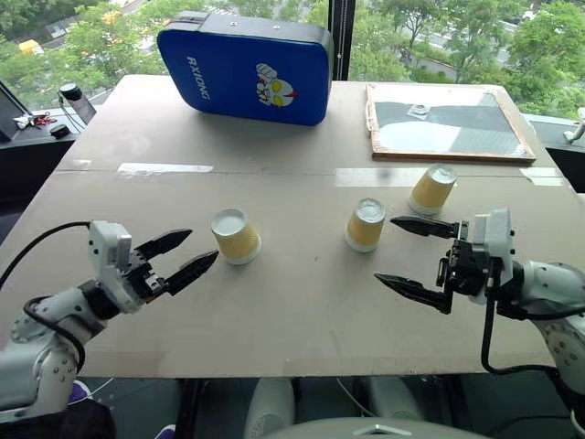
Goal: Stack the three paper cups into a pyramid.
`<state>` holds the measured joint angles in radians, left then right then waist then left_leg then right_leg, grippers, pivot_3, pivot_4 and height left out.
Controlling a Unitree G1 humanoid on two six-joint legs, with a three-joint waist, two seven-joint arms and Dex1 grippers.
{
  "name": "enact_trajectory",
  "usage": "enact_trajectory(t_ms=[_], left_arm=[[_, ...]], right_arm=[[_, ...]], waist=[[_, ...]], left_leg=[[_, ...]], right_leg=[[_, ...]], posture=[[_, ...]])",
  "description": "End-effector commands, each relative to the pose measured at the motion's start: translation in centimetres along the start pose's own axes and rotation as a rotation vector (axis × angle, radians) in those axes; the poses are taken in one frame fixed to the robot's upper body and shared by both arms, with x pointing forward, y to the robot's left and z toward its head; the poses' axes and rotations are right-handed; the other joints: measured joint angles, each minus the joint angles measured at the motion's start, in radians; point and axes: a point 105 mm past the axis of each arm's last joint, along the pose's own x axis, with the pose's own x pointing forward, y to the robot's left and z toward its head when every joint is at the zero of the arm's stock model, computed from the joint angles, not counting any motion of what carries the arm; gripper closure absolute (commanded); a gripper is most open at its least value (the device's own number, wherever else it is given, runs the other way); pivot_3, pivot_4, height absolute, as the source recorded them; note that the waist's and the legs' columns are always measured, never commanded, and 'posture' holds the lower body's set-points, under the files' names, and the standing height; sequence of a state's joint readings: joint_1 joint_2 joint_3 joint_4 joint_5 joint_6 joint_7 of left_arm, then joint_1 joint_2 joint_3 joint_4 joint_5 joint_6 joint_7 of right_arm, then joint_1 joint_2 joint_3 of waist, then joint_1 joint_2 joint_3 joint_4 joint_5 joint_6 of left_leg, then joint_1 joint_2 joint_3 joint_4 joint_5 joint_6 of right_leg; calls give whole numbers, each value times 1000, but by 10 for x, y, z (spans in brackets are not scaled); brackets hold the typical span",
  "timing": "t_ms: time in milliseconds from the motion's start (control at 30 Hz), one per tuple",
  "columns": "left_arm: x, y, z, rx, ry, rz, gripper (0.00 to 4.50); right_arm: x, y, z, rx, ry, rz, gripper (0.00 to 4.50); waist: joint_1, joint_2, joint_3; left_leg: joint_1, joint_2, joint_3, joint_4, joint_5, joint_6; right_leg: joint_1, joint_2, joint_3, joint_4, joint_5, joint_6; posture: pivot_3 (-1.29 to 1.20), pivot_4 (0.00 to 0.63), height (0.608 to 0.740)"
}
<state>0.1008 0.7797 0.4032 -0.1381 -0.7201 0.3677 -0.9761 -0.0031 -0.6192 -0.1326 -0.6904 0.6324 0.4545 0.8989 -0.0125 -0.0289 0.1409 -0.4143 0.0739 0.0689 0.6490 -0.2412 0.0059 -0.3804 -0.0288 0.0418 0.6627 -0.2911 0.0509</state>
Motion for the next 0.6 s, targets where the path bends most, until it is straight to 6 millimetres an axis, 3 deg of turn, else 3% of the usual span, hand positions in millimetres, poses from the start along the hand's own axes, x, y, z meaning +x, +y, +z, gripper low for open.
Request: enact_trajectory(t_ms=[33, 367, 467, 533, 600], left_arm=[[14, 8, 2, 51, 39, -43, 0], [51, 8, 1, 103, 51, -165, 0], [58, 8, -1, 127, 54, -189, 811], [61, 6, -1, 135, 49, -215, 1732], [66, 4, 2, 138, 36, -239, 1732]], right_arm=[[-6, 8, 8, -58, -12, -39, 51], [-15, 20, -1, -43, 13, -109, 51], [-18, 20, -3, -37, 16, -135, 0], [-20, 21, -4, -37, 23, -153, 0], [-22, 21, -5, -40, 29, -170, 0]], waist=[[1, 0, 0], [2, 0, 0], [2, -1, 0], [2, -1, 0], [3, -1, 0]], left_leg=[[0, 0, 0, 0, 0, 0], [0, 0, 0, 0, 0, 0], [0, 0, 1, 1, 0, 0], [0, 0, 1, 1, 0, 0], [0, 0, 1, 1, 0, 0]], right_leg=[[0, 0, 0, 0, 0, 0], [0, 0, 0, 0, 0, 0], [0, 0, 0, 0, 0, 0], [0, 0, 0, 0, 0, 0], [0, 0, 0, 0, 0, 0]], posture=[[0, 150, 740], [0, 150, 740], [0, 150, 740], [0, 150, 740], [0, 150, 740]])
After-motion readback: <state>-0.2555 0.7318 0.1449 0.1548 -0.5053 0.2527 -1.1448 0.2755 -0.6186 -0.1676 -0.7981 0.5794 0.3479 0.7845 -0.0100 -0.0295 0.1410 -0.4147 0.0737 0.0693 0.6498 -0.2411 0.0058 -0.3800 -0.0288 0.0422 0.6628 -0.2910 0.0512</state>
